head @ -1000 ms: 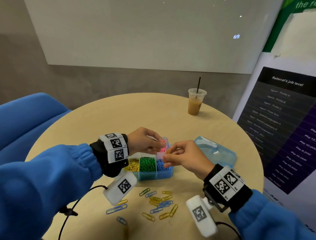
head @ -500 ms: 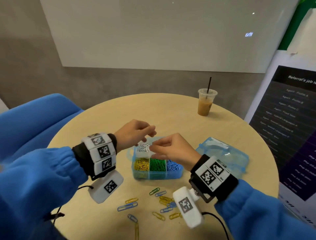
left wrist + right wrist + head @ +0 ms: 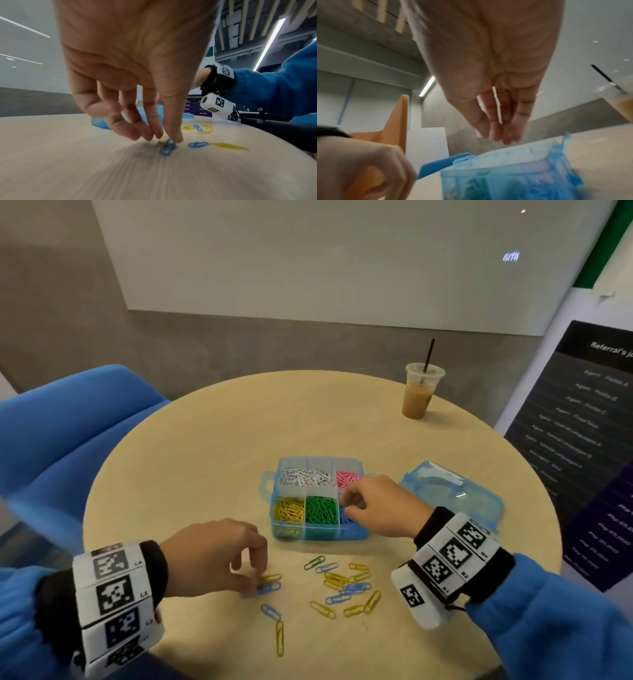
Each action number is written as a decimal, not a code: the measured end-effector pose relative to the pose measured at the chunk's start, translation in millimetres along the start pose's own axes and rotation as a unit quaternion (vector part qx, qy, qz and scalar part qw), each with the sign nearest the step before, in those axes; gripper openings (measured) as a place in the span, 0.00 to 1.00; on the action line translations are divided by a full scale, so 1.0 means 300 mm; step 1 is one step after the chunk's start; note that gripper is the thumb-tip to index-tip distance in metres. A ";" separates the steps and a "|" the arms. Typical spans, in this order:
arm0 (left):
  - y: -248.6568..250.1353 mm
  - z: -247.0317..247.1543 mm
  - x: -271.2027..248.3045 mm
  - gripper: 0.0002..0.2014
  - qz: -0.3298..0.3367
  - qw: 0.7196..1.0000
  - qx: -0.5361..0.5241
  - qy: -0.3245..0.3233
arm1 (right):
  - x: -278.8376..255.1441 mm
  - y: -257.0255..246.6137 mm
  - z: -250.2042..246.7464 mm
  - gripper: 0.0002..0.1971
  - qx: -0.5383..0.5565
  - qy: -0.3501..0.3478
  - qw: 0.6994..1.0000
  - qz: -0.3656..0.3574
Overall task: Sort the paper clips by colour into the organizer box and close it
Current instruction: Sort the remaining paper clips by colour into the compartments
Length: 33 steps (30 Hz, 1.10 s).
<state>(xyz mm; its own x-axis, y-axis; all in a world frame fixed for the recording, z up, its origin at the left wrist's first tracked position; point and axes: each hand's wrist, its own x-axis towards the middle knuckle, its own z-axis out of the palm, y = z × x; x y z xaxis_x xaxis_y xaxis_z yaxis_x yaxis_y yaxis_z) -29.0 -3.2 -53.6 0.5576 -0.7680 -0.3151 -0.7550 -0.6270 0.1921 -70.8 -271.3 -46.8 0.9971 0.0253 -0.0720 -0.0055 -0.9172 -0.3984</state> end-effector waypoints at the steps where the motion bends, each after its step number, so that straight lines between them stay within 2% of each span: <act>1: 0.005 0.008 -0.001 0.12 -0.008 1.000 0.018 0.002 | -0.012 -0.009 -0.006 0.09 -0.007 0.019 1.000 -0.006; 4: 0.024 0.020 0.001 0.13 -0.024 0.998 0.053 0.004 | -0.075 -0.055 -0.014 0.05 0.000 0.080 0.994 -0.073; 6: 0.035 0.028 0.003 0.11 -0.026 0.998 0.062 0.008 | -0.130 -0.083 -0.003 0.06 -0.002 0.026 0.994 -0.110; 8: 0.043 0.037 0.006 0.09 -0.023 0.998 0.053 0.009 | -0.173 -0.086 0.025 0.05 -0.022 -0.047 0.993 -0.101; 10: 0.047 0.044 0.008 0.06 -0.021 0.999 0.044 0.014 | -0.198 -0.070 0.055 0.04 -0.037 -0.070 0.994 -0.081; 14: 0.052 0.052 -0.001 0.07 -0.018 0.998 0.050 0.031 | -0.211 -0.051 0.088 0.06 -0.029 -0.087 0.995 -0.040; 17: 0.054 0.046 -0.014 0.06 -0.002 0.998 0.040 0.056 | -0.212 -0.057 0.096 0.07 -0.032 -0.096 0.994 -0.041; 22: 0.073 0.047 -0.023 0.04 0.046 0.999 0.012 0.013 | -0.202 -0.093 0.099 0.04 -0.044 -0.101 0.992 -0.062; 26: 0.078 0.073 -0.002 0.07 0.048 0.998 0.033 0.007 | -0.192 -0.120 0.099 0.01 -0.099 -0.109 0.984 -0.099; 30: 0.082 0.077 0.014 0.08 0.053 0.997 0.062 -0.008 | -0.181 -0.134 0.105 0.07 -0.164 -0.111 0.974 -0.114; 33: 0.079 0.081 0.016 0.08 0.060 0.996 0.071 -0.015 | -0.177 -0.131 0.085 0.07 -0.133 -0.122 0.976 -0.121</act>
<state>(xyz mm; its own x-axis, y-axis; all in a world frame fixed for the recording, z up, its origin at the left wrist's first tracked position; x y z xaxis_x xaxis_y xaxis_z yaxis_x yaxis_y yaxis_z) -52.8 -18.6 -73.1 0.4512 -0.8308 -0.3258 -0.8579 -0.5043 0.0980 -125.5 -226.3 -50.7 0.9187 0.3176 -0.2349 0.2796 -0.9429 -0.1811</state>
